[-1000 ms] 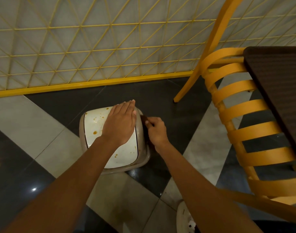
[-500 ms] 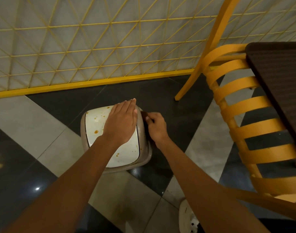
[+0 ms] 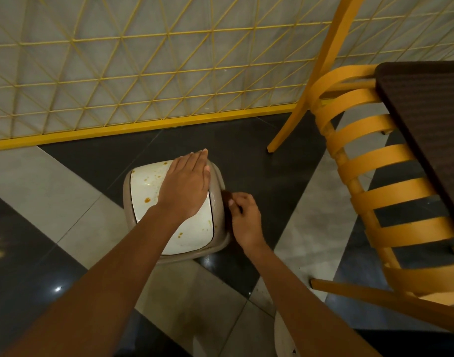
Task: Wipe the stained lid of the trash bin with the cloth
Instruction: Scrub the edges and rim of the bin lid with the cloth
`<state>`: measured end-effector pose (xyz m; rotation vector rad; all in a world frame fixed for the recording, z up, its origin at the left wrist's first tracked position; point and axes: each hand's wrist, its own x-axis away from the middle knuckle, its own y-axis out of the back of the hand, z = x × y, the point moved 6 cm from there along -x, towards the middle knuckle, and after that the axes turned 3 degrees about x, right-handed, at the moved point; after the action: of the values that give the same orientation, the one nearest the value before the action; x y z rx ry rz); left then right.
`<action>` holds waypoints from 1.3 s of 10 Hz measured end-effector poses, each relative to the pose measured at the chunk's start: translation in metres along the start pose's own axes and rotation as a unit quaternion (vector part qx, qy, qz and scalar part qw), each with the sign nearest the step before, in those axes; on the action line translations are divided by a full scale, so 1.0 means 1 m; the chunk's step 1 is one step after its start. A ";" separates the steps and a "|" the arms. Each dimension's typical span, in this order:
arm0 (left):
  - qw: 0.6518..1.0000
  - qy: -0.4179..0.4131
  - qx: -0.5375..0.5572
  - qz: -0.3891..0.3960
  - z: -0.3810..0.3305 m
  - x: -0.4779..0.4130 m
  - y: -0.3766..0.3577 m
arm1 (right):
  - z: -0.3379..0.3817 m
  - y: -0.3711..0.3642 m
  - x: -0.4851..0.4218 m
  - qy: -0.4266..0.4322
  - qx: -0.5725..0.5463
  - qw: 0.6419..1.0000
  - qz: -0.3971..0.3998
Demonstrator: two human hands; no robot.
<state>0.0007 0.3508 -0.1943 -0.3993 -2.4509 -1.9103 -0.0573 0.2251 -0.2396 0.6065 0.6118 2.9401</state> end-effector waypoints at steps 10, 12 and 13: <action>1.000 -0.005 0.000 -0.013 0.001 0.001 0.000 | 0.025 -0.008 -0.045 0.025 -0.024 0.999 0.042; 1.000 -0.005 -0.002 -0.014 0.001 0.000 0.000 | 0.029 -0.008 -0.051 0.011 -0.049 0.997 0.061; 1.000 -0.006 -0.005 -0.015 0.001 0.000 0.000 | 0.032 -0.005 -0.045 0.044 -0.065 0.996 0.046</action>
<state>0.0012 0.3518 -0.1945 -0.3758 -2.4707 -1.9369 -0.0039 0.2349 -0.2311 0.5076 0.4068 3.0765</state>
